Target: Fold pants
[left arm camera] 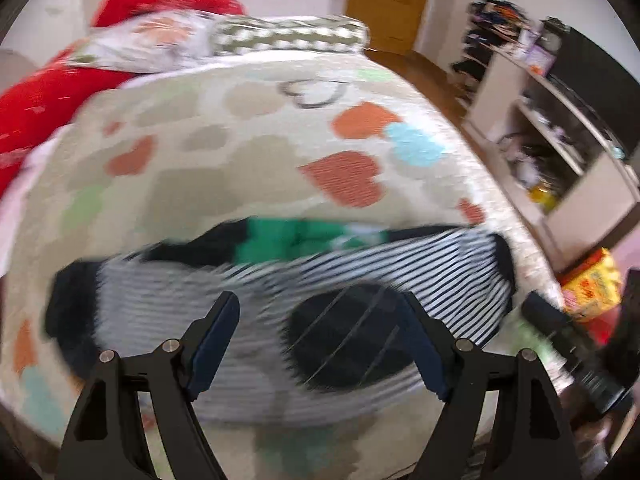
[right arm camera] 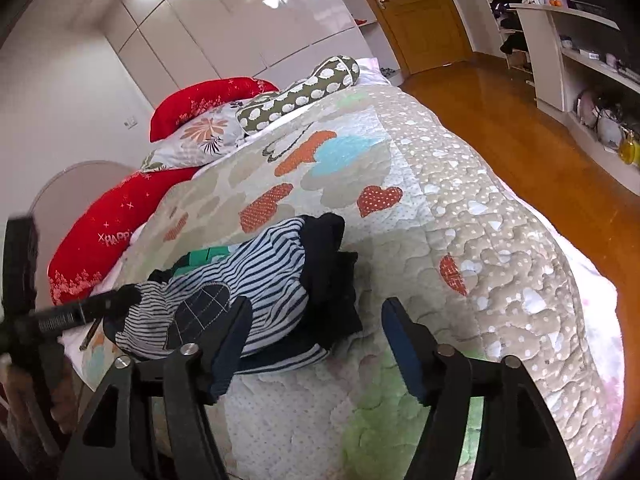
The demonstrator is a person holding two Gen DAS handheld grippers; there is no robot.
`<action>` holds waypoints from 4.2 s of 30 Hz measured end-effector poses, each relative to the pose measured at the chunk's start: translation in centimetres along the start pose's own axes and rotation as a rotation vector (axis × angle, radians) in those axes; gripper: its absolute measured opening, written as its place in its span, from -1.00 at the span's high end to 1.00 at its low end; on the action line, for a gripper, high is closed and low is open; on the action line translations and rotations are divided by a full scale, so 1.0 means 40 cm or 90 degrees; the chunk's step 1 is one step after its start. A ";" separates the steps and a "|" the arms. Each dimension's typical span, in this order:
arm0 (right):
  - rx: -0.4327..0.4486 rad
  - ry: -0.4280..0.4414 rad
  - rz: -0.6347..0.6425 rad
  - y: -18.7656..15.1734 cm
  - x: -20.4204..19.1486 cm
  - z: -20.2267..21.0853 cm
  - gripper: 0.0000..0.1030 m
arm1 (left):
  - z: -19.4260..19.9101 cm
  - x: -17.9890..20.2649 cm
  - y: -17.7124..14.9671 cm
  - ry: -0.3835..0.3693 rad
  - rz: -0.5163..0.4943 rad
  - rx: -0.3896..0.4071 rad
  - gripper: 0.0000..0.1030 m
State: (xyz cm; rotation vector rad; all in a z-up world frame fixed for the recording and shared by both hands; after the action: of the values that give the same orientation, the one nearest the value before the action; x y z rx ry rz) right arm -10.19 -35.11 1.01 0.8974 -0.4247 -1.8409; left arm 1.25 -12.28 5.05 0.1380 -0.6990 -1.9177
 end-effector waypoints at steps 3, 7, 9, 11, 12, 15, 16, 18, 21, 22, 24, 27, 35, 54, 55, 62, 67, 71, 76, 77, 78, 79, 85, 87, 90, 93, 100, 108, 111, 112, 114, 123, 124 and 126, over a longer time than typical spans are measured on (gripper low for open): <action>-0.008 -0.004 0.004 0.001 0.005 -0.019 -0.41 | -0.088 0.068 0.068 -0.042 -0.029 -0.039 -0.54; -0.025 0.000 -0.006 0.004 0.019 -0.053 -0.41 | -0.187 0.159 0.124 -0.080 -0.062 -0.077 -0.54; -0.028 0.004 -0.002 0.008 0.017 -0.067 -0.41 | -0.236 0.211 0.149 -0.105 -0.080 -0.099 -0.54; -0.028 0.007 0.006 0.010 0.011 -0.077 -0.41 | -0.281 0.250 0.162 -0.127 -0.101 -0.130 -0.54; -0.030 0.013 0.008 0.011 0.007 -0.083 -0.41 | -0.308 0.275 0.163 -0.137 -0.113 -0.150 -0.54; -0.036 0.019 0.015 0.007 -0.004 -0.103 -0.41 | -0.364 0.317 0.151 -0.147 -0.140 -0.200 -0.54; -0.035 0.015 0.020 0.004 -0.008 -0.109 -0.41 | -0.385 0.329 0.141 -0.147 -0.150 -0.218 -0.54; -0.031 0.003 0.040 -0.001 -0.020 -0.120 -0.29 | -0.403 0.344 0.126 -0.132 -0.175 -0.231 -0.49; -0.049 0.018 0.033 -0.003 -0.022 -0.137 0.43 | -0.384 0.358 0.121 -0.139 -0.207 -0.225 0.67; -0.048 0.024 0.024 0.001 -0.022 -0.137 0.50 | -0.374 0.354 0.124 -0.153 -0.194 -0.228 0.74; -0.047 0.032 0.024 0.013 -0.031 -0.130 0.54 | -0.351 0.341 0.132 -0.157 -0.176 -0.209 0.74; -0.034 0.032 0.056 0.033 -0.071 -0.113 0.55 | -0.293 0.295 0.144 -0.172 -0.130 -0.165 0.74; -0.034 0.064 0.171 0.071 -0.257 -0.103 0.55 | -0.117 0.088 0.146 -0.192 -0.011 -0.038 0.73; -0.160 0.165 0.346 -0.061 -0.593 -0.211 0.06 | 0.139 -0.409 -0.113 -0.018 0.287 0.125 -0.10; -0.144 0.164 0.343 -0.042 -0.588 -0.187 0.06 | 0.135 -0.416 -0.122 -0.017 0.291 0.124 -0.10; -0.121 0.039 0.344 0.032 -0.544 -0.200 0.52 | 0.140 -0.454 -0.168 0.002 0.321 0.118 -0.10; -0.174 0.023 0.364 -0.019 -0.567 -0.303 0.52 | 0.191 -0.482 -0.174 0.034 0.328 0.140 -0.11; -0.195 -0.011 0.371 -0.061 -0.564 -0.377 0.51 | 0.225 -0.545 -0.195 0.051 0.371 0.166 -0.31; -0.195 0.001 0.355 -0.026 -0.565 -0.338 0.50 | 0.207 -0.619 -0.242 0.062 0.427 0.157 -0.31; -0.190 0.006 0.349 -0.011 -0.568 -0.322 0.50 | 0.196 -0.628 -0.252 0.060 0.435 0.152 -0.31; -0.184 0.014 0.344 0.003 -0.576 -0.306 0.50 | 0.188 -0.631 -0.256 0.058 0.439 0.151 -0.31; -0.179 0.025 0.341 0.017 -0.589 -0.291 0.47 | 0.177 -0.634 -0.262 0.054 0.444 0.148 -0.27; -0.235 0.091 0.345 0.042 -0.702 -0.288 -0.02 | 0.141 -0.639 -0.284 -0.010 0.460 0.143 0.27; -0.288 0.121 0.354 0.028 -0.761 -0.320 -0.10 | 0.153 -0.640 -0.286 -0.015 0.457 0.149 0.27; -0.354 0.139 0.370 0.003 -0.850 -0.386 -0.26 | 0.169 -0.647 -0.299 -0.030 0.470 0.157 0.15; -0.414 0.126 0.382 -0.031 -0.917 -0.462 -0.35 | 0.196 -0.658 -0.315 -0.020 0.464 0.166 0.09; -0.528 0.030 0.363 -0.103 -0.996 -0.618 -0.44 | 0.203 -0.702 -0.352 -0.018 0.467 0.172 -0.01; -0.534 -0.129 0.531 -0.215 -1.066 -0.667 -0.66 | 0.194 -0.688 -0.355 -0.053 0.451 0.184 -0.11; -0.517 -0.135 0.550 -0.218 -1.071 -0.647 -0.39 | 0.192 -0.666 -0.342 -0.058 0.430 0.194 -0.11; -0.509 -0.135 0.552 -0.212 -1.068 -0.637 -0.16 | 0.186 -0.654 -0.335 -0.056 0.416 0.199 -0.10; -0.492 -0.138 0.548 -0.198 -1.057 -0.618 0.20 | 0.167 -0.624 -0.316 -0.075 0.382 0.201 0.22; -0.442 -0.036 0.478 -0.117 -1.005 -0.493 0.32 | 0.172 -0.540 -0.254 -0.090 0.332 0.178 0.89; -0.433 -0.026 0.474 -0.108 -0.997 -0.474 0.32 | 0.181 -0.531 -0.247 -0.089 0.326 0.179 0.89; -0.418 -0.009 0.466 -0.091 -0.975 -0.436 0.32 | 0.192 -0.513 -0.236 -0.087 0.318 0.179 0.89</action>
State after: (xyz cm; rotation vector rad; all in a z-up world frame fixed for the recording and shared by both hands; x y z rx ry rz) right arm 9.10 3.19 2.30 0.2181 -0.1034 -1.1747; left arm -0.09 11.36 2.04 0.0025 -0.9907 -1.3559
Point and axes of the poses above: each gripper's, at about its wrist camera, not at the fingertips, and z roughly against the way its jaws point, x to its right, y to its top, the point moved 5 cm from there along -z, roughly the way its jaws point, and after that the axes turned 6 degrees about -y, right-handed, at the moved point
